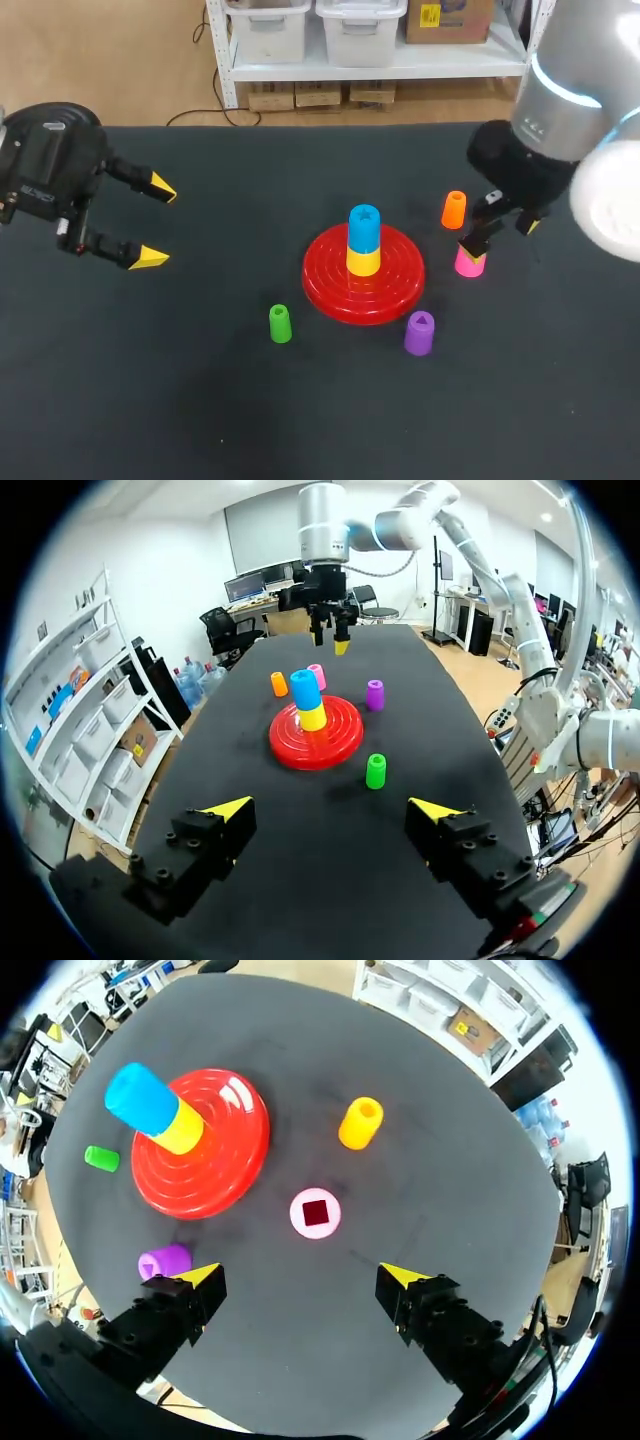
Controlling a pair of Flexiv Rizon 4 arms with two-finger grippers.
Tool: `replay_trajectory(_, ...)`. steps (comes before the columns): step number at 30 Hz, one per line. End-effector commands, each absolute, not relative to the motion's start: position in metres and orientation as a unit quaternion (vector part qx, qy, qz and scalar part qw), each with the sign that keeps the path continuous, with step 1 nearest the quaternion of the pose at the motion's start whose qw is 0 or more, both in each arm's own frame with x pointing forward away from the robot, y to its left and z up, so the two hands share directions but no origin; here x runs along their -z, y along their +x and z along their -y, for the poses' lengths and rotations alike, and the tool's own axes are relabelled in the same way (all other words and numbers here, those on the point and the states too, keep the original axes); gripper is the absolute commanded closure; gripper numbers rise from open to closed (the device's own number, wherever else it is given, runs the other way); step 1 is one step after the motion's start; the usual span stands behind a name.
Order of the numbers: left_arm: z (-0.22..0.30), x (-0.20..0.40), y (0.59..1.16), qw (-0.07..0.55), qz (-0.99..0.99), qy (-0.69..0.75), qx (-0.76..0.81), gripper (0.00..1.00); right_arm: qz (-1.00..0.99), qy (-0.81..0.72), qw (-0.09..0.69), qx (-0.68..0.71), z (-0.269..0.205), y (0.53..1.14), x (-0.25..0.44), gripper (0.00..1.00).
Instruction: Pick up and stack the cylinders on the red base in this order: pink,purple,orange,green
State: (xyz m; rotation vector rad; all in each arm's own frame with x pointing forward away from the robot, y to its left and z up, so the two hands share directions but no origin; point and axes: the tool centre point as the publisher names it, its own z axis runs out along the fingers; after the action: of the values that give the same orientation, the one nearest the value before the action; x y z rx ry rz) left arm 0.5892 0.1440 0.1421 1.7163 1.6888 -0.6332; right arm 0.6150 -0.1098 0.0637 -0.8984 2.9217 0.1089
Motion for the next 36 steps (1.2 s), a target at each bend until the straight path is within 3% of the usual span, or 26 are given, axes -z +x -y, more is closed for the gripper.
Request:
replay_trajectory(1,-0.144,-0.141,0.591,0.321,-0.642,0.653,0.241,0.0,-0.955,-0.296,0.018,-0.034,0.104,0.625,-0.057,0.0)
replay_trajectory(36,-0.144,-0.141,0.591,0.321,-0.642,0.653,0.241,0.0,-0.951,-0.309,-0.017,-0.005,0.095,0.64,-0.024,0.0)
